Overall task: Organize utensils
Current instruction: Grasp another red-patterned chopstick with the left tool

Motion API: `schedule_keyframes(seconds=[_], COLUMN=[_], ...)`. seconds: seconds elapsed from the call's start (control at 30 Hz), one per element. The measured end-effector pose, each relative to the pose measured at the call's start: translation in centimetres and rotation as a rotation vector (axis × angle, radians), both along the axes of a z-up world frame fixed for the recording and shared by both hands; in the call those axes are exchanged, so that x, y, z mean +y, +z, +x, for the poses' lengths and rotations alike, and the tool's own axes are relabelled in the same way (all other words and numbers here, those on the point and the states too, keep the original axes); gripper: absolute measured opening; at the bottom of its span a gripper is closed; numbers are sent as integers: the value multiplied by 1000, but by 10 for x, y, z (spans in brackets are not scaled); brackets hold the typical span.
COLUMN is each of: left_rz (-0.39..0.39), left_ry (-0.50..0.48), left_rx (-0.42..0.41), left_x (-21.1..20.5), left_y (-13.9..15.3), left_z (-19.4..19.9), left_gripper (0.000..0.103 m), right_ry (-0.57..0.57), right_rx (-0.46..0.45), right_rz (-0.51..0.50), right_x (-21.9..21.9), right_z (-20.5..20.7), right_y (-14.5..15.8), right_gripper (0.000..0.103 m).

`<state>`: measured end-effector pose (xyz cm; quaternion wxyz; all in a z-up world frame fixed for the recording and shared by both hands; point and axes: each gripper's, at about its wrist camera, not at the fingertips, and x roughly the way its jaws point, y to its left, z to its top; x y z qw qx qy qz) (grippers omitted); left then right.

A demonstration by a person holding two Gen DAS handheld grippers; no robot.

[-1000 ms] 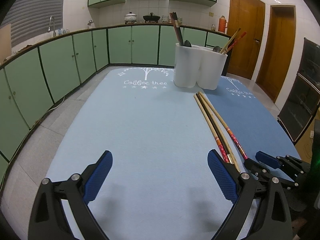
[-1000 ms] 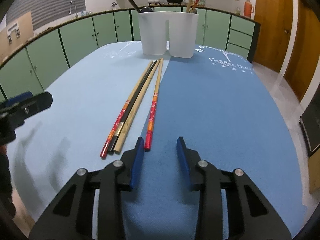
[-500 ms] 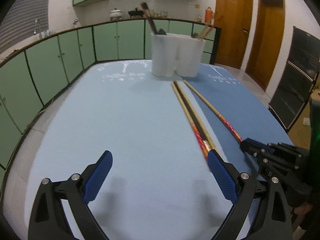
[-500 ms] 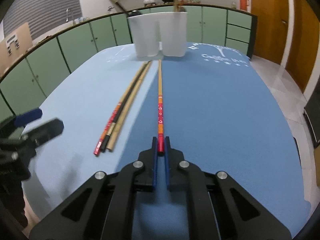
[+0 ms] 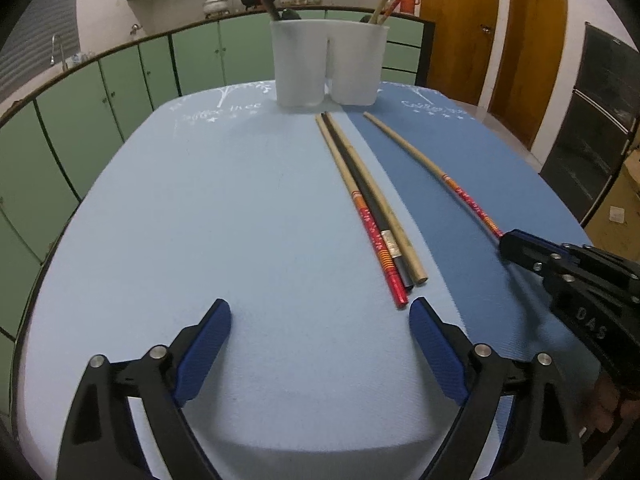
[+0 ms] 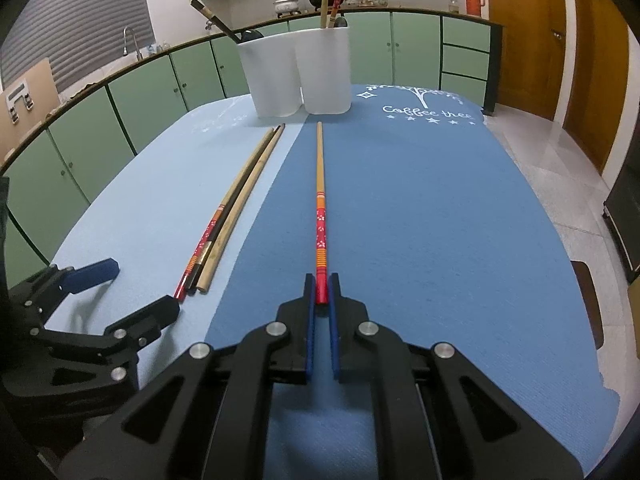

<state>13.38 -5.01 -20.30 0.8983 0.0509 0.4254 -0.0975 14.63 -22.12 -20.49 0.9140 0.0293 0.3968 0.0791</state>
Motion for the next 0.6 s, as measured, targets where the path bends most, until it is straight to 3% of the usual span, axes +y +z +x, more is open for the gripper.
schedule_keyframes(seconds=[0.2, 0.37, 0.47, 0.6], left_rz=[8, -40, -76, -52], left_ry=[65, 90, 58, 5], left_rx=[-7, -14, -17, -5], left_x=[13, 26, 23, 7], left_y=[0, 4, 7, 3], left_z=[4, 4, 0, -1], left_gripper=[86, 85, 85, 85], right_ry=[0, 0, 1, -3], right_rx=[6, 11, 10, 12], right_rz=[3, 7, 5, 6], right_x=[0, 0, -1, -2], right_z=[0, 0, 0, 0], right_y=[-1, -3, -3, -3], right_gripper=[5, 5, 5, 5])
